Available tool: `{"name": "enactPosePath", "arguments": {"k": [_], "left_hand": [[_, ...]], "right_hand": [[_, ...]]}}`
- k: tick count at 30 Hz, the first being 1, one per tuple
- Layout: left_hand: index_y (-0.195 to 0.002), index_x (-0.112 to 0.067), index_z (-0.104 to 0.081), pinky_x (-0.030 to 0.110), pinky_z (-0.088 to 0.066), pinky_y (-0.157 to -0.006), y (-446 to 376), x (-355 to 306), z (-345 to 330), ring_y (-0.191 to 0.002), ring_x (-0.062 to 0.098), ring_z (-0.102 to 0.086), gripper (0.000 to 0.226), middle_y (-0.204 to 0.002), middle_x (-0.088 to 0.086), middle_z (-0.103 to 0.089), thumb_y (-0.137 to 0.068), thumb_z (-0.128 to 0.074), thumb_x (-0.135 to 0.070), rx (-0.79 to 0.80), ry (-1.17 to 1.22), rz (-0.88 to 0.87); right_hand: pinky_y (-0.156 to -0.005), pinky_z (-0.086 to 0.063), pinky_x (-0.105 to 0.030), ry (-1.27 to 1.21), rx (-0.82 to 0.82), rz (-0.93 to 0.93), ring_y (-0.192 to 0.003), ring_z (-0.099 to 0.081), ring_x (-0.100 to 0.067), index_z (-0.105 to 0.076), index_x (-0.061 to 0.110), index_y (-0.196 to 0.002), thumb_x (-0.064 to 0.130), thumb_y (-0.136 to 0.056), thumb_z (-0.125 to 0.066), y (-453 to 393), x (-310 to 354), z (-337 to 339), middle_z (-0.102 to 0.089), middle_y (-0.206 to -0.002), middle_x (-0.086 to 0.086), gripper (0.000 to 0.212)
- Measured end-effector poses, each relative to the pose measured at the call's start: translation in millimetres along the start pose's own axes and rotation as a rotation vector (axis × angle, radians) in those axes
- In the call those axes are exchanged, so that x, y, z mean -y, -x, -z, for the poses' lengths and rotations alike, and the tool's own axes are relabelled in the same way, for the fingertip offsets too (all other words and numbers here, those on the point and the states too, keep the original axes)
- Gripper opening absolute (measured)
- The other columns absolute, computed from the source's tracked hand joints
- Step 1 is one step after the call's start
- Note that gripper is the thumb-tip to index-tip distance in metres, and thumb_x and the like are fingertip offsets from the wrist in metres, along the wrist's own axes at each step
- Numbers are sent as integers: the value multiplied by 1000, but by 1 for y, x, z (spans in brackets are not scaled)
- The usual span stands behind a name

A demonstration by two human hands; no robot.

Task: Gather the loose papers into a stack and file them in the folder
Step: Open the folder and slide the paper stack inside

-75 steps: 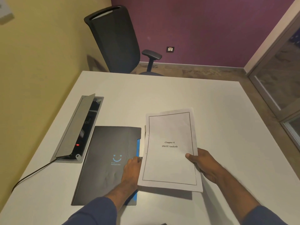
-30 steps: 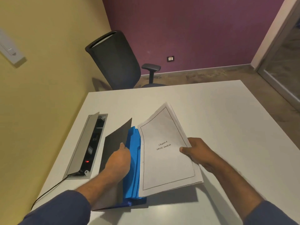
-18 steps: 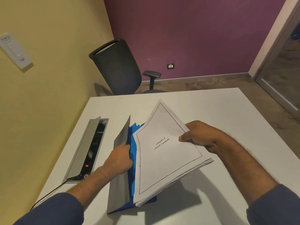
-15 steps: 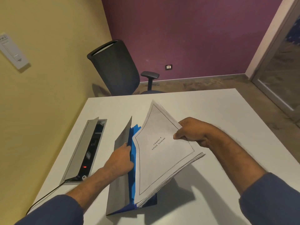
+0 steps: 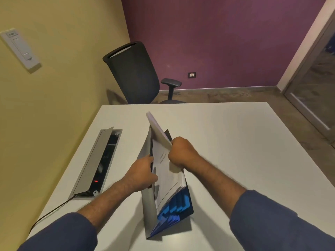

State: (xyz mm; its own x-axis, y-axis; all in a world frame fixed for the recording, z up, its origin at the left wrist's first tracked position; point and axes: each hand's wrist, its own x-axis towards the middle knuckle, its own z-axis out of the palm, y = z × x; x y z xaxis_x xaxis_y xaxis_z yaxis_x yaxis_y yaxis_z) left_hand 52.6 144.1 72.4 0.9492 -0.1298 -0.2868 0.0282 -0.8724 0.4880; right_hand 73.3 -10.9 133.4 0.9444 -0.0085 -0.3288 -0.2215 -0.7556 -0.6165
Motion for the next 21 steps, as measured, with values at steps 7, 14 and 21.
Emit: {"name": "enactPosePath", "arguments": {"k": [7,14,21], "left_hand": [[-151,-12,-36,28,-57,-84,4,-3,0,-111,26,-66,78,-150,7,-50,-83,-73,-12,-10,43,18],[-153,-20,-34,12,-49,-46,11,15,15,-65,14,-61,74,-155,5,-43,-88,-66,-4,59,149,5],[-153,-21,-35,13,-49,-51,11,11,16,-66,14,-68,76,-161,3,-34,-86,-67,-4,62,150,20]], "right_hand": [[-66,-47,-29,117,25,13,-87,-63,-24,-58,8,-95,1,-84,-64,6,-5,-61,-59,-85,-5,15],[-71,-50,-28,83,-19,-9,-92,-63,-24,-61,6,-108,4,-85,-64,6,-22,-69,-67,-106,-10,24],[-67,-46,-24,-51,-85,-11,-80,-51,-16,-59,8,-110,5,-81,-70,2,-16,-69,-48,-83,3,31]]}}
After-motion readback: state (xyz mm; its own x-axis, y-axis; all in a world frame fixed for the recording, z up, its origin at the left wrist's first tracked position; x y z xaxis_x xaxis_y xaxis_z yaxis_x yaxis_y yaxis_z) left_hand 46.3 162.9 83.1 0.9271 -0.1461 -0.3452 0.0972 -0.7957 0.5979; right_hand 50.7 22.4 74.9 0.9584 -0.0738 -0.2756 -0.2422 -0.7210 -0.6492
